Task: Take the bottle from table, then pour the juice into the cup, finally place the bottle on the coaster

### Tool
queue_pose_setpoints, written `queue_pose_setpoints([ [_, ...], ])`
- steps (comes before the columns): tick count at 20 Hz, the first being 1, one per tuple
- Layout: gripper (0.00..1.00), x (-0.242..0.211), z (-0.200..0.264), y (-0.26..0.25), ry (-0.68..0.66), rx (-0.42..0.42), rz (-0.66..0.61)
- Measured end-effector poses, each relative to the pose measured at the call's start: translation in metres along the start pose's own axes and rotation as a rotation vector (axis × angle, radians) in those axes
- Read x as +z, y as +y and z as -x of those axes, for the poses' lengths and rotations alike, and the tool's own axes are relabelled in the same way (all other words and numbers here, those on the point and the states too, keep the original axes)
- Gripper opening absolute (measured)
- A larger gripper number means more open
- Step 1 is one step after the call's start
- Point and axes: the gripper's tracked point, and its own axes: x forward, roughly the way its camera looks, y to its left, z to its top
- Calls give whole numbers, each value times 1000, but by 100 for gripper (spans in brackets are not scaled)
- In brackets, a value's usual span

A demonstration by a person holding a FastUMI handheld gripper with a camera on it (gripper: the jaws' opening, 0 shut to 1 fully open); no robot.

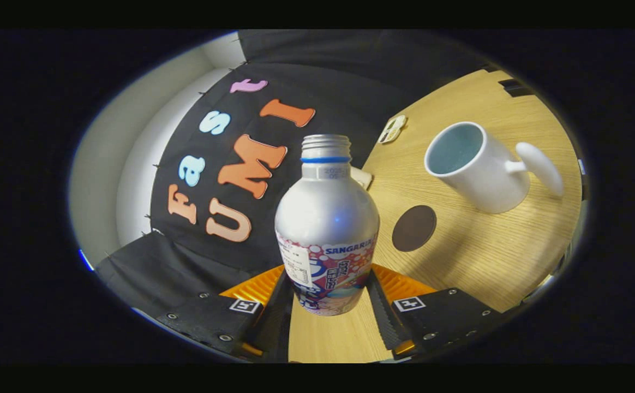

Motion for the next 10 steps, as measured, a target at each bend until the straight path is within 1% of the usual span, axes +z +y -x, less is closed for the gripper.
queue_pose_setpoints([
  [4,74,14,-3,2,-28,18,-114],
  [7,73,20,0,-1,-37,7,-162],
  [10,73,28,-8,1,-48,2,-214],
])
